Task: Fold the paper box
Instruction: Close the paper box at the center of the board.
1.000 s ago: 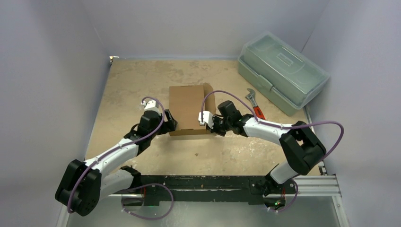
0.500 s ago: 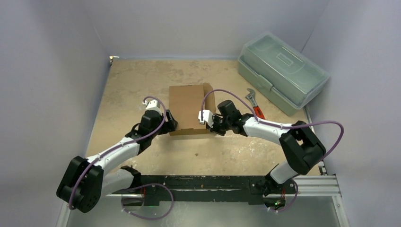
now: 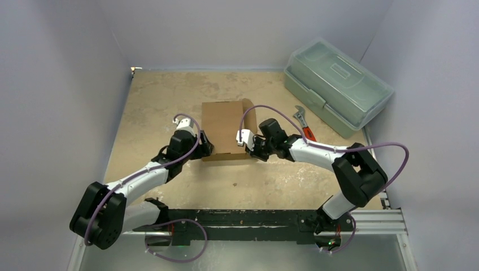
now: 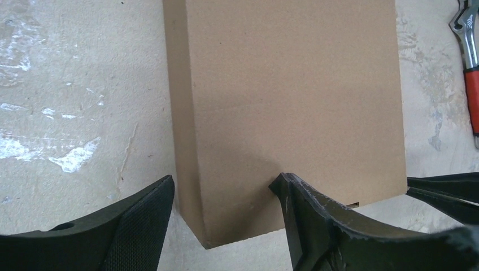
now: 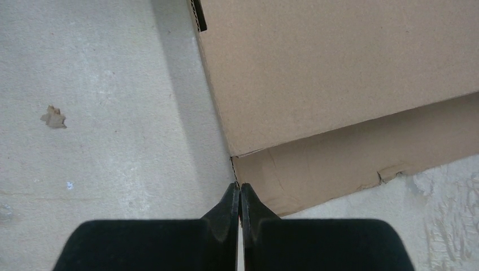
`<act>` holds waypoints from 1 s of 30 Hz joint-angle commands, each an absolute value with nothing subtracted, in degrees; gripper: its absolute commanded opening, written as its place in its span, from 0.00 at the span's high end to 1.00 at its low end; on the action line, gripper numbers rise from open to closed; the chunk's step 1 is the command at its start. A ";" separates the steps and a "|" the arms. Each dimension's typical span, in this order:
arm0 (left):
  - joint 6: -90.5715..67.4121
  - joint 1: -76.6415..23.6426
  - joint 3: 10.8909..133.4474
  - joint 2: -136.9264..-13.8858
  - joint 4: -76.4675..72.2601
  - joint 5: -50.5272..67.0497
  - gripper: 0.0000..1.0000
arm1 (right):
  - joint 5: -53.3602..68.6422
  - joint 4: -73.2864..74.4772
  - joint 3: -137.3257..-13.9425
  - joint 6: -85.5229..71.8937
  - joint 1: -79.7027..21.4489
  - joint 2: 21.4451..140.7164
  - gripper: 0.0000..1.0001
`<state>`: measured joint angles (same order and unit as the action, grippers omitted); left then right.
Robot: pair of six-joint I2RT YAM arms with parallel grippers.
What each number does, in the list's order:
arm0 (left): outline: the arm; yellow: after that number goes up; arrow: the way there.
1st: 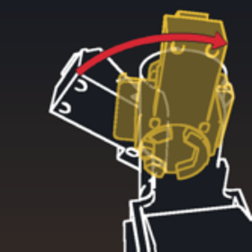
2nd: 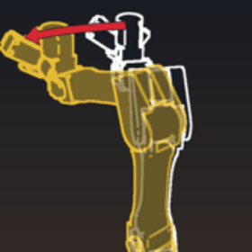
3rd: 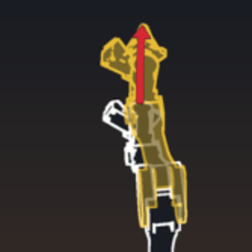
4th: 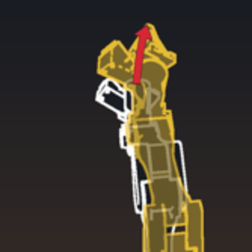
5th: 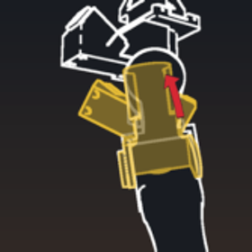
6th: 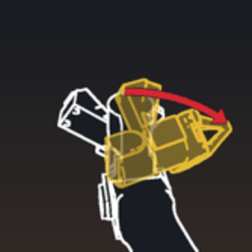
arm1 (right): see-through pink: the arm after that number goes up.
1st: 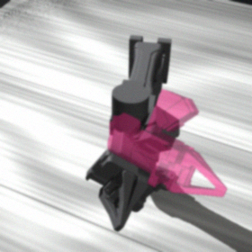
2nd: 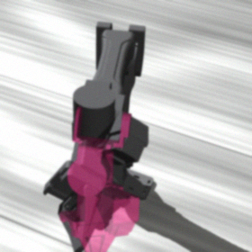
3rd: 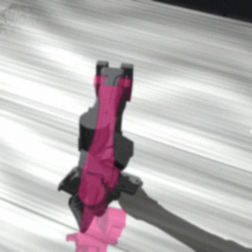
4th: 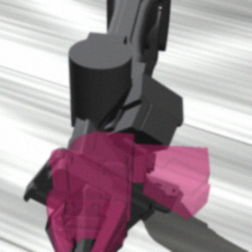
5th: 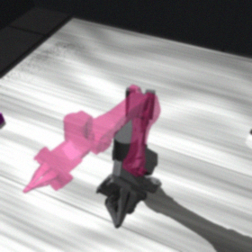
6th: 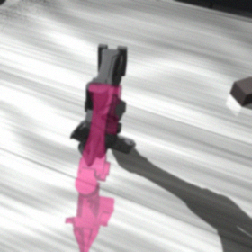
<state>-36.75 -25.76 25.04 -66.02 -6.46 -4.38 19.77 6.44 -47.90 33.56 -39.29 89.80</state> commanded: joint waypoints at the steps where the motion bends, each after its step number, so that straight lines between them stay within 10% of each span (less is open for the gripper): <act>1: -35.06 -25.49 27.15 -67.35 -8.34 -2.41 0.34 | 19.83 5.01 -51.01 33.20 -39.16 90.40 1.00; 30: -32.43 -25.49 29.84 -73.93 -8.67 4.29 0.47 | 21.88 9.65 -56.57 34.56 -41.29 93.66 1.00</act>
<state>-33.30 -24.97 28.75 -72.34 -8.86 -0.99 19.07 12.27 -53.78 34.11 -40.40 93.49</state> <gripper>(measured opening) 0.552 0.007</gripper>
